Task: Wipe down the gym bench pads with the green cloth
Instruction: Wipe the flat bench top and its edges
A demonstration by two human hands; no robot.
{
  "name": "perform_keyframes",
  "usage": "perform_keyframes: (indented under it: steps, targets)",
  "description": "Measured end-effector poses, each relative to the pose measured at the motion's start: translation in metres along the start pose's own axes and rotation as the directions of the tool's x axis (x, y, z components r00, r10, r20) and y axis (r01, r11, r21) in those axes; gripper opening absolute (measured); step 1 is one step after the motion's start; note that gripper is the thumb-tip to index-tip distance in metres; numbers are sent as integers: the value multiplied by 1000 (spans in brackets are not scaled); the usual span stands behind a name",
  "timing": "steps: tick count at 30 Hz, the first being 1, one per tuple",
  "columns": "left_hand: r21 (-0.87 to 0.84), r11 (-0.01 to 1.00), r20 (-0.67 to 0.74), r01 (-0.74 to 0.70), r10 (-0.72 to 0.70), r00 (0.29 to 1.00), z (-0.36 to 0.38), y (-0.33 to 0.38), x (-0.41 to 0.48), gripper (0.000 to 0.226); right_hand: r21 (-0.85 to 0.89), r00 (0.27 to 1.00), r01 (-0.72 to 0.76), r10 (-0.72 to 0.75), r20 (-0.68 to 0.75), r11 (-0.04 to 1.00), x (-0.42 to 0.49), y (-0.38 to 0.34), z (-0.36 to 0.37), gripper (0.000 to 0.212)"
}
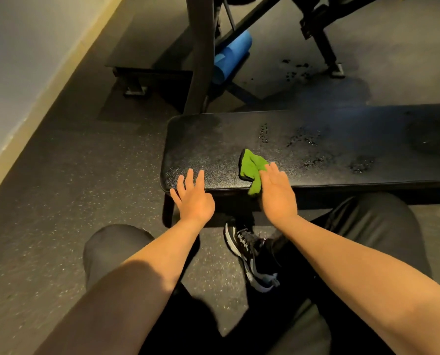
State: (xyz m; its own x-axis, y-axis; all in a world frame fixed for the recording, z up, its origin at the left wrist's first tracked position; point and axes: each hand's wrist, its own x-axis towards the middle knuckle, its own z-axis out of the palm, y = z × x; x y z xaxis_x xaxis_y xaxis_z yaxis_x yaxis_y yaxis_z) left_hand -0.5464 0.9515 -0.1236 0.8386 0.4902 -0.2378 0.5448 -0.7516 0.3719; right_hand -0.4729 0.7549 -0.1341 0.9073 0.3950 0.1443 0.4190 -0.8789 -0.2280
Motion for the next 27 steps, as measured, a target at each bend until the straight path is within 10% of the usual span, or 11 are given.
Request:
perform_keyframes:
  steps: [5,11,21,27]
  targets:
    - [-20,999,-7,-33,33,999,-4,-11,1,65,33,972,128,-132,192,991,2,-74,28,80]
    - [56,993,-133,-101,108,985,-11,-14,11,47,135,900,358,-380,214,924,21,-76,27,77]
    - [146,987,35,-65,61,998,-28,-2,30,54,131,982,-34,9,187,991,91,-27,0,54]
    - [113,993,59,31,-38,998,-34,8,61,58,381,877,302,-412,248,874,80,-59,19,51]
